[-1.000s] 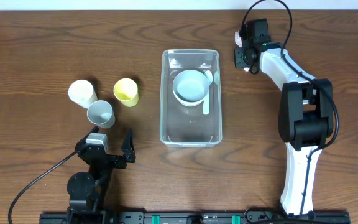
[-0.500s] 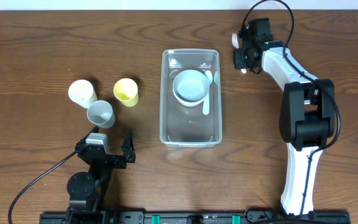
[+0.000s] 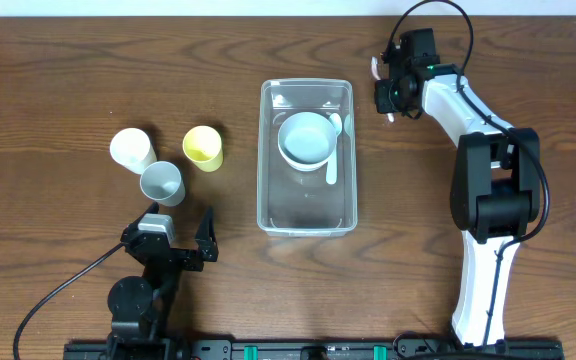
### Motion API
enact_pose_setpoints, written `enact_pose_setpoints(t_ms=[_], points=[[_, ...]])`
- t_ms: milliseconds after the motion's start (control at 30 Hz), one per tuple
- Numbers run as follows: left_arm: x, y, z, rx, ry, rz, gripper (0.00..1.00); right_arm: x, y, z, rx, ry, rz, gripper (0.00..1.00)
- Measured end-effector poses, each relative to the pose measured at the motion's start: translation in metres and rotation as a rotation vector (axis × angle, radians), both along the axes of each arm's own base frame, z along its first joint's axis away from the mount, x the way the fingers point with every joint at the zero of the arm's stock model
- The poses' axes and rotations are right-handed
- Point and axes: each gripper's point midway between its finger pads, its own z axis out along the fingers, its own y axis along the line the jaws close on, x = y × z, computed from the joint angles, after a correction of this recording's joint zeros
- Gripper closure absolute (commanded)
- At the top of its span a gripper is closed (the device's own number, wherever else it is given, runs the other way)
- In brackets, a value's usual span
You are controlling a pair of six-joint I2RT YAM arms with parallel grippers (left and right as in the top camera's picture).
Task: Pack container
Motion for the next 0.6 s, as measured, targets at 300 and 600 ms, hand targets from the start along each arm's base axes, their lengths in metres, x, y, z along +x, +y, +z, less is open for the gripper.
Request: enact_pose_setpoints(t_ms=[300, 600], points=[[0.0, 0.0, 0.0, 0.0, 0.0, 0.0, 0.02, -0.008, 0.001, 0.005, 0.005, 0.017, 0.006, 0.99], [0.0, 0.0, 0.0, 0.0, 0.0, 0.0, 0.02, -0.01, -0.001, 0.035, 0.001, -0.015, 0.005, 0.99]])
